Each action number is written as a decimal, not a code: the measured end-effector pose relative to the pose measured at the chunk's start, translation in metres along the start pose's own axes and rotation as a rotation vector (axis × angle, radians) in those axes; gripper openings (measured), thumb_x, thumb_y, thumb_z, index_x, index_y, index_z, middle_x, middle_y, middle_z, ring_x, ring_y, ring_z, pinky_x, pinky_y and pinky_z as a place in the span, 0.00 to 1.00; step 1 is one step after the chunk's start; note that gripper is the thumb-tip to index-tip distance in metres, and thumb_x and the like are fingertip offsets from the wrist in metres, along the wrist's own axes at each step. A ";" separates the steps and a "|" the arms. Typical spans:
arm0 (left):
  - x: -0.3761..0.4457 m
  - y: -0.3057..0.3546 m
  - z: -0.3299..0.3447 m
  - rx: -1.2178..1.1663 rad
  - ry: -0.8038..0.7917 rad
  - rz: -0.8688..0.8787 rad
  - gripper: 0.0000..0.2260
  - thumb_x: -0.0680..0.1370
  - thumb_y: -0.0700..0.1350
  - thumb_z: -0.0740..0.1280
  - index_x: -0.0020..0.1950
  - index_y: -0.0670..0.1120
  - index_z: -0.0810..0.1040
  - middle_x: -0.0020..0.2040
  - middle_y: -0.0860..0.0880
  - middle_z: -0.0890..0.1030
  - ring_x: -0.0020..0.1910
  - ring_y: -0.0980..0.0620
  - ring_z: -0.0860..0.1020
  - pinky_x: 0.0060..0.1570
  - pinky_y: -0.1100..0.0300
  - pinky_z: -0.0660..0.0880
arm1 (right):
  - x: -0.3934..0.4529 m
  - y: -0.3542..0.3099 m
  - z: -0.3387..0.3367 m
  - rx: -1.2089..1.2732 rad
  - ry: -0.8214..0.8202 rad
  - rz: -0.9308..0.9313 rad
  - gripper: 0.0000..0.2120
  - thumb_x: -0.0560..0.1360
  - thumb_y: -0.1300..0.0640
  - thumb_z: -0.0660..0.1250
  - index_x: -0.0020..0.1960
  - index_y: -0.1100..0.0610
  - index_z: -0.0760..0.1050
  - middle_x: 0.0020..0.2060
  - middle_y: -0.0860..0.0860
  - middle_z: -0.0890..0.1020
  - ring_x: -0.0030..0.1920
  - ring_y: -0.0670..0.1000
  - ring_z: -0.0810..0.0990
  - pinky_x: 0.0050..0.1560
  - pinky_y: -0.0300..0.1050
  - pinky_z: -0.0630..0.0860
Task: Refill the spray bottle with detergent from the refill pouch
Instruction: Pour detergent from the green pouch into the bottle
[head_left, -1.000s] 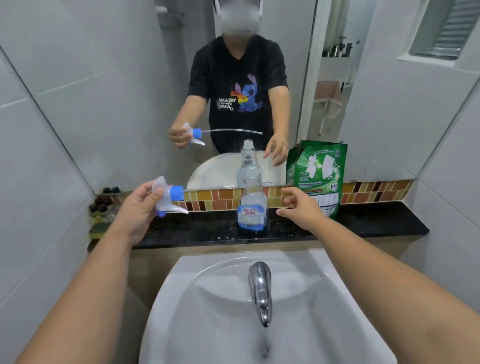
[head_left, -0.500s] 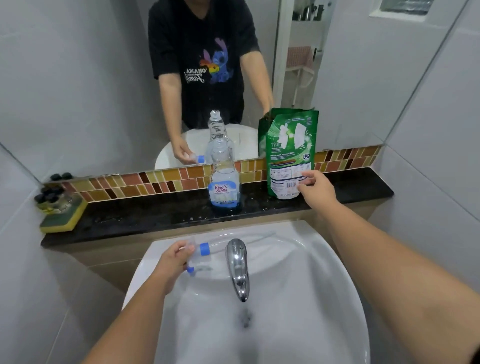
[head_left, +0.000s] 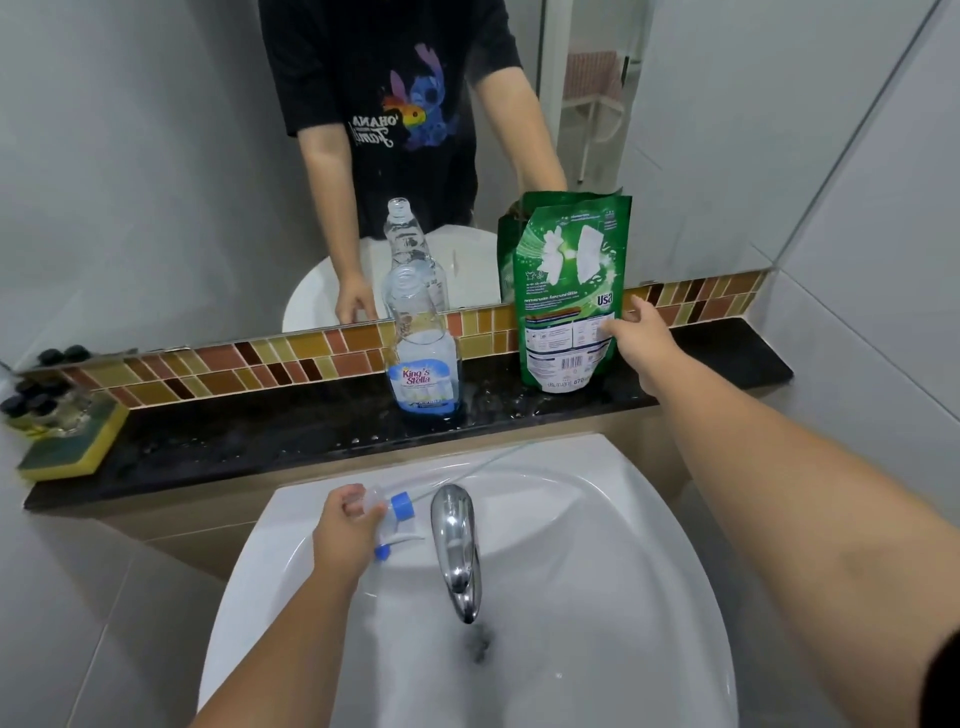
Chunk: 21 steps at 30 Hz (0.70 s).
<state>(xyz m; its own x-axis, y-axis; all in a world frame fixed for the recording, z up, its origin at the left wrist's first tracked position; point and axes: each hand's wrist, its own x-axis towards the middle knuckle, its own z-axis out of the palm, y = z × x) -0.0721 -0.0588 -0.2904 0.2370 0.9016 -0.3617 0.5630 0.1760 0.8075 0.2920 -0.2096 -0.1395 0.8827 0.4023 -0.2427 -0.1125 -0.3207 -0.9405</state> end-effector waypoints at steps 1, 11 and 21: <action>0.000 0.003 0.002 0.021 0.016 0.016 0.17 0.77 0.48 0.71 0.64 0.50 0.73 0.56 0.48 0.77 0.52 0.46 0.78 0.41 0.61 0.76 | 0.003 -0.001 0.000 0.021 -0.012 0.006 0.32 0.77 0.65 0.65 0.78 0.54 0.57 0.72 0.54 0.70 0.62 0.51 0.71 0.58 0.46 0.67; -0.001 0.012 0.019 0.044 0.013 0.054 0.12 0.76 0.46 0.73 0.57 0.46 0.75 0.53 0.47 0.80 0.47 0.47 0.78 0.47 0.56 0.72 | 0.015 0.015 0.002 0.092 -0.053 0.003 0.08 0.81 0.55 0.62 0.58 0.53 0.77 0.50 0.47 0.81 0.48 0.46 0.77 0.48 0.43 0.69; -0.013 0.018 -0.002 -0.009 0.006 0.132 0.08 0.76 0.46 0.73 0.53 0.49 0.77 0.52 0.48 0.82 0.48 0.48 0.79 0.50 0.53 0.78 | 0.000 0.012 0.015 0.206 -0.011 -0.147 0.10 0.82 0.59 0.60 0.47 0.52 0.78 0.50 0.52 0.84 0.48 0.49 0.80 0.49 0.43 0.77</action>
<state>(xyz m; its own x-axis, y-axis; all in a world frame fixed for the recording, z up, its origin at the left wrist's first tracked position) -0.0661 -0.0664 -0.2702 0.3035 0.9195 -0.2497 0.5200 0.0597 0.8521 0.2836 -0.2004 -0.1544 0.8917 0.4412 -0.1008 -0.0742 -0.0770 -0.9943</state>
